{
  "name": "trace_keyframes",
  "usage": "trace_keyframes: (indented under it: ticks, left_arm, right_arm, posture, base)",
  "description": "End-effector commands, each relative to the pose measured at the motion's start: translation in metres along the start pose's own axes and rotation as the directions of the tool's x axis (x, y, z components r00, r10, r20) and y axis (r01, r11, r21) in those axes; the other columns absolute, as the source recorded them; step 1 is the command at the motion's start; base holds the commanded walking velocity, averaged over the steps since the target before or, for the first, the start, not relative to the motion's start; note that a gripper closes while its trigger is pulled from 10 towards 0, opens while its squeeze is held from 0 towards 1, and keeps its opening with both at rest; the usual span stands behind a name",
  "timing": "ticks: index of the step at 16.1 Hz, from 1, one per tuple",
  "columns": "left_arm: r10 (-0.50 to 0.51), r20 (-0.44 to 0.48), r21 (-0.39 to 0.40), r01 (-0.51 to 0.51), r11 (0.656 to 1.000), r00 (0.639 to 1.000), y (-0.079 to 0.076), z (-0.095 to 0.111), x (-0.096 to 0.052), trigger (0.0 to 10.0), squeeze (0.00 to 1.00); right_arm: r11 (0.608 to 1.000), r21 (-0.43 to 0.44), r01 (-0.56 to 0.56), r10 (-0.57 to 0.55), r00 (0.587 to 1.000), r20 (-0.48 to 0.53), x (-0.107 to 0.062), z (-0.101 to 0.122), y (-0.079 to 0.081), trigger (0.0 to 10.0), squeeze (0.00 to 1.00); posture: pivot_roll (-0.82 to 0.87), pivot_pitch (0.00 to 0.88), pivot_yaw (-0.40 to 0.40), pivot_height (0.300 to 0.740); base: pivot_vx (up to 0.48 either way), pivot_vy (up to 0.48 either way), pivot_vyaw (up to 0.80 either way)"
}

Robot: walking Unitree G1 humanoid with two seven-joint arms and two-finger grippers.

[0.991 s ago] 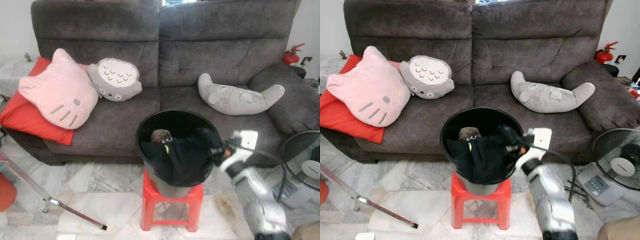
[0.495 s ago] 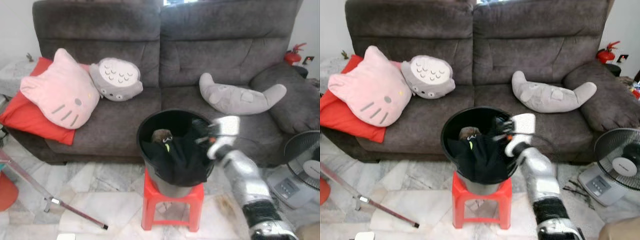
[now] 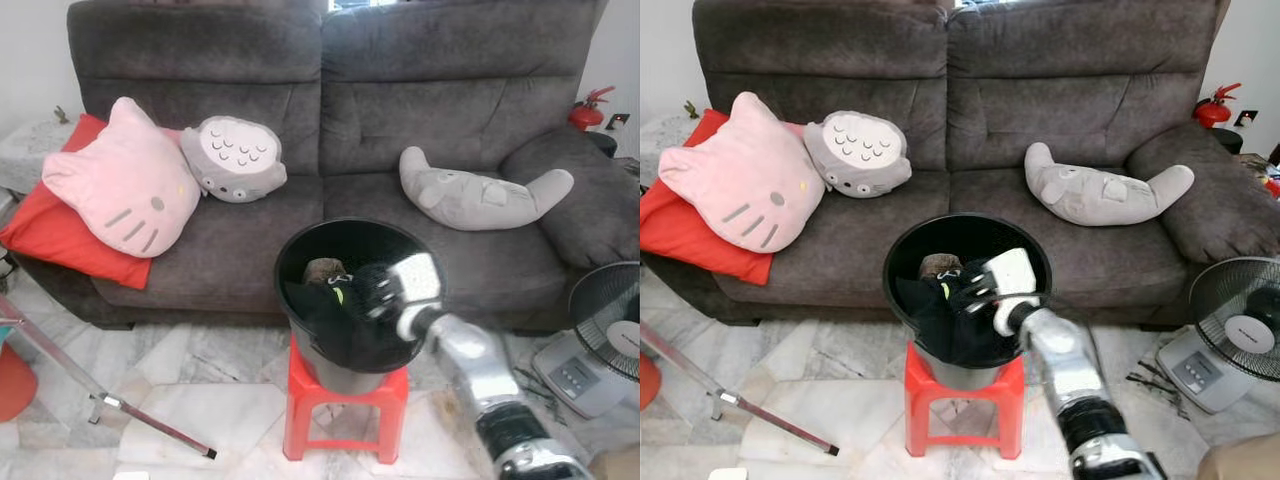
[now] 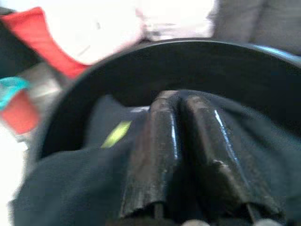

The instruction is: Hang hanger

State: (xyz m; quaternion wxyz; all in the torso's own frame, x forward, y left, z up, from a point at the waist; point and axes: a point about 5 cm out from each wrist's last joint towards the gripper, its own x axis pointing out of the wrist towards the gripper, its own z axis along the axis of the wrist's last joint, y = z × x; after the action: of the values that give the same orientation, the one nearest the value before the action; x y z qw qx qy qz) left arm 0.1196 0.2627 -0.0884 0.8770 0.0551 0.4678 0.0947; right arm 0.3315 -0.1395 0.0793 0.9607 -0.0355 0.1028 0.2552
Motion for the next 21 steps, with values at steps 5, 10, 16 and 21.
trace_keyframes:
  ticks: [5,10,16,21]
  left_arm:
    - [0.002,-0.009,0.014,-0.002,1.0,1.0,0.003,-0.001,0.0,10.0,0.0]
    - [0.001,-0.008,0.015,-0.001,1.0,1.0,0.002,-0.001,0.0,10.0,0.0]
    - [-0.004,0.001,0.019,0.004,1.0,1.0,0.0,0.003,0.001,10.0,0.0]
    - [0.0,-0.006,0.022,0.0,1.0,1.0,-0.002,0.003,0.002,10.0,0.0]
  right_arm:
    - [0.992,-0.083,0.093,-0.093,0.996,0.008,0.001,0.01,-0.015,10.0,1.0]
    - [0.982,-0.188,0.032,-0.029,0.999,0.018,0.002,0.016,-0.01,10.0,1.0]
    - [0.992,-0.08,0.094,-0.097,0.994,-0.043,-0.004,0.012,-0.023,10.0,1.0]
    - [0.982,-0.186,0.03,0.006,0.982,0.189,-0.021,0.042,-0.009,10.0,0.0]
  posture:
    - [0.02,0.0,0.047,0.74]
    - [0.02,0.0,0.046,0.74]
    - [0.02,0.0,0.049,0.74]
    - [0.01,0.0,0.053,0.74]
  base:
    - [0.0,0.0,0.0]
    - [0.0,0.0,0.0]
    - [0.0,0.0,0.0]
    - [0.0,0.0,0.0]
